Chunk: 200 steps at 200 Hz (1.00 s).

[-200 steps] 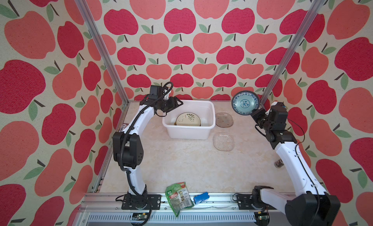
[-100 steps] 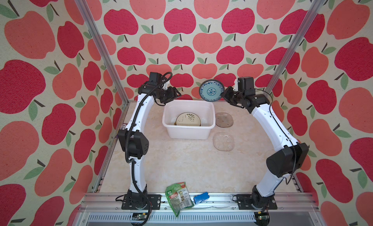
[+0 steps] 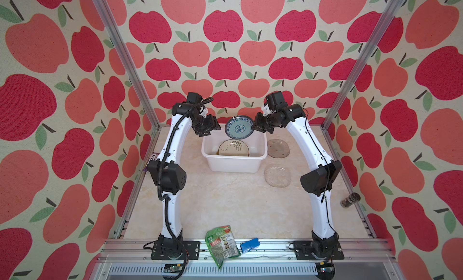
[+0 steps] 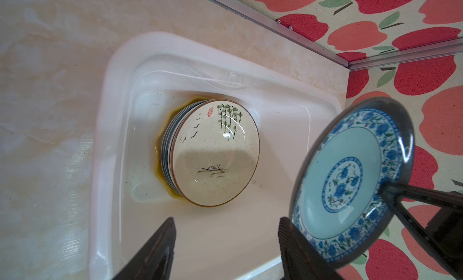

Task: Place the plates into the plastic bin on the countertop
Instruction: Place the plate in the plastic bin.

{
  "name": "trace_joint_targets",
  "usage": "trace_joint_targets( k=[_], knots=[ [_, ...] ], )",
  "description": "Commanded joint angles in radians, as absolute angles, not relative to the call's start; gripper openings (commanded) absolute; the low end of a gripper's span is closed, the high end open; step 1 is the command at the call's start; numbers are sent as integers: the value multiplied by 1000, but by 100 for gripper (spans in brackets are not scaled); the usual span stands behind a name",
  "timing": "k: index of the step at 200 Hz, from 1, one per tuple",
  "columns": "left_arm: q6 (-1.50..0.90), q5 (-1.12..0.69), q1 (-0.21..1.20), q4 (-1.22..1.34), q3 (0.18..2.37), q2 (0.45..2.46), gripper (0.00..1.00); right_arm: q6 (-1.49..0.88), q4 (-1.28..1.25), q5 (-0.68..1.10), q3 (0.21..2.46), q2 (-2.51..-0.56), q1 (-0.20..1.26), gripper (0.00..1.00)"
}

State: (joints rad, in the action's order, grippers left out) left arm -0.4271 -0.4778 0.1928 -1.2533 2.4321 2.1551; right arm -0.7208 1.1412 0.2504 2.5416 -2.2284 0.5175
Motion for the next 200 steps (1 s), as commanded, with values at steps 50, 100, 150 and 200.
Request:
trace_joint_targets(
  k=[50, 100, 150, 200],
  knots=[
    [-404, -466, 198, -1296, 2475, 2140, 67, -647, 1238, 261, 2610, -2370, 547, 0],
    [-402, -452, 206, -1295, 2480, 2147, 67, -602, 1268, 214, 2648, -2445, 551, 0],
    [-392, -450, 213, -1302, 2482, 2151, 67, -600, 1271, 230, 2708, -2526, 554, 0],
    [-388, -439, 207, -1315, 2467, 2158, 67, -623, 1270, 260, 2724, -2561, 561, 14]
  ],
)
